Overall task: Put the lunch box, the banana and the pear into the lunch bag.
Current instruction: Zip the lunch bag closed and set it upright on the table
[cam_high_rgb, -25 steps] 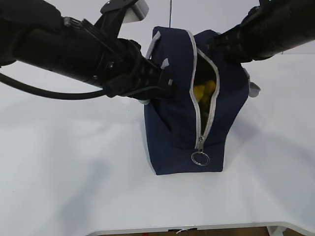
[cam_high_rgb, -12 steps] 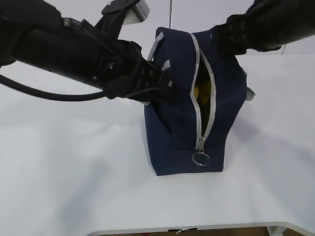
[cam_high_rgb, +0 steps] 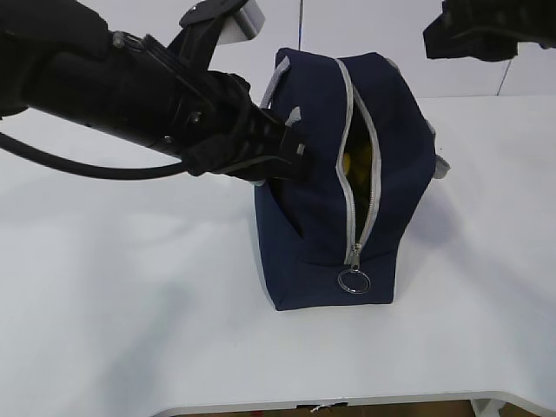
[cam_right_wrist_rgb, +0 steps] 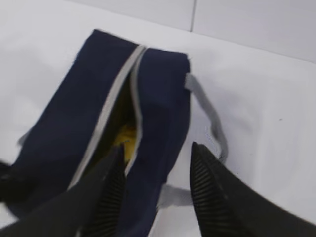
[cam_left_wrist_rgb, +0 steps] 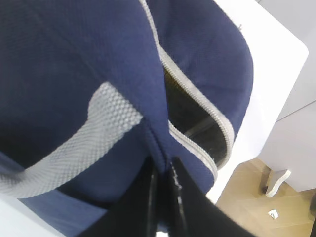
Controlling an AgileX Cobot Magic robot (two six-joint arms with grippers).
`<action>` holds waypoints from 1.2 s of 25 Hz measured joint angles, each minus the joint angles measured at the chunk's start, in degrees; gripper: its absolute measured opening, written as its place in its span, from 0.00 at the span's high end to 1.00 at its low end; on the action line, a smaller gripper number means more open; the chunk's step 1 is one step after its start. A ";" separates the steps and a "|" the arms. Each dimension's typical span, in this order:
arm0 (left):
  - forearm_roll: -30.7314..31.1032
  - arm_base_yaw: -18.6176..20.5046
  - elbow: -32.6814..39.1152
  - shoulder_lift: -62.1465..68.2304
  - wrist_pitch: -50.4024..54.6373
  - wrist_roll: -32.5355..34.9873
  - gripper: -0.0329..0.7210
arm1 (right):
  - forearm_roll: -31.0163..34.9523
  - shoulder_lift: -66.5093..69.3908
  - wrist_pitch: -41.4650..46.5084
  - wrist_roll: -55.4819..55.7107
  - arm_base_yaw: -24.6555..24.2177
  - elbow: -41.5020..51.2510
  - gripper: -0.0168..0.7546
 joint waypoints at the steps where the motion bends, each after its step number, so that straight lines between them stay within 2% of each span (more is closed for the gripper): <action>1: 0.00 0.00 0.00 0.00 0.00 0.00 0.98 | 2.28 -0.54 0.83 -2.78 0.00 0.00 0.50; 7: 0.00 0.00 0.00 0.00 0.00 0.03 0.98 | 16.27 -4.18 2.60 -17.13 0.00 3.29 0.50; 18: 0.10 0.00 0.00 0.00 0.00 0.03 0.98 | 26.18 -17.57 0.04 -32.84 0.00 22.10 0.50; 30: 0.21 0.00 0.00 0.00 0.00 0.03 0.98 | 49.22 -23.39 -0.35 -66.54 0.00 38.26 0.50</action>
